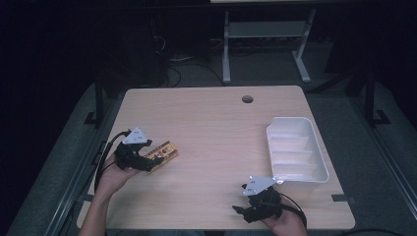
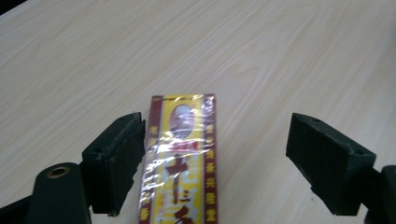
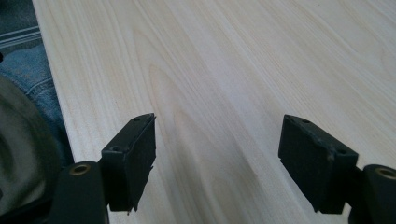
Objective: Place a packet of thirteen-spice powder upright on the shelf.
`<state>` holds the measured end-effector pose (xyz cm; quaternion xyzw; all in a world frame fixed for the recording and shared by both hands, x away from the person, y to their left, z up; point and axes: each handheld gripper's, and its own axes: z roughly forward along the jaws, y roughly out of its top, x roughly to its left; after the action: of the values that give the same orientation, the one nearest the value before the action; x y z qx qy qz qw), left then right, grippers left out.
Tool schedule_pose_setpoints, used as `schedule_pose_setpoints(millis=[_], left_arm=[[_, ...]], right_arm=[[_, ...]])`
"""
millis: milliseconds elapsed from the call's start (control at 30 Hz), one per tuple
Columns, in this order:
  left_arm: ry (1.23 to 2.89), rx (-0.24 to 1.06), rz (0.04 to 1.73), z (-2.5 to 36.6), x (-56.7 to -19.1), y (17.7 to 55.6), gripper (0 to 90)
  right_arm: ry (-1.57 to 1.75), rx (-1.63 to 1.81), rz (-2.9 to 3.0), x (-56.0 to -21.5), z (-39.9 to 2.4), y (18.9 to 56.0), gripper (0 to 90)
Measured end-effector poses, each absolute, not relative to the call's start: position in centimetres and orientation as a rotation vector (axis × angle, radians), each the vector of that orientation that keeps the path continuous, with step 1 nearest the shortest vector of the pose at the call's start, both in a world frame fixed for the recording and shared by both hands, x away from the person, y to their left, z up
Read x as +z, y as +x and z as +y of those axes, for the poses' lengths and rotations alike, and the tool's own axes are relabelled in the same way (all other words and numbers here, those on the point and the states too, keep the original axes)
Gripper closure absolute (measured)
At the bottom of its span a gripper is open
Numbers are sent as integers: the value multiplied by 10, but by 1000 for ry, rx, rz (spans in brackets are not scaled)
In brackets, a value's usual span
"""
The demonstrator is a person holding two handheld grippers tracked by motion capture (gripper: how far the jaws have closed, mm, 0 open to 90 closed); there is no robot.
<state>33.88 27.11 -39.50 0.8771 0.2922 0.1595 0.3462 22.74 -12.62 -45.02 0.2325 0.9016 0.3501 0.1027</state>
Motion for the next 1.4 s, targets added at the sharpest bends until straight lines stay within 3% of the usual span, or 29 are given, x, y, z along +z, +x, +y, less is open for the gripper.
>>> schedule_pose_setpoints(millis=[600,1400], left_arm=[[2376,442,820,277,-416,347,190],[2453,364,900,284,-440,357,210]], right_arm=[[668,1024,2677,-452,-124,226,269],[657,1021,2687,-452,-124,226,270]])
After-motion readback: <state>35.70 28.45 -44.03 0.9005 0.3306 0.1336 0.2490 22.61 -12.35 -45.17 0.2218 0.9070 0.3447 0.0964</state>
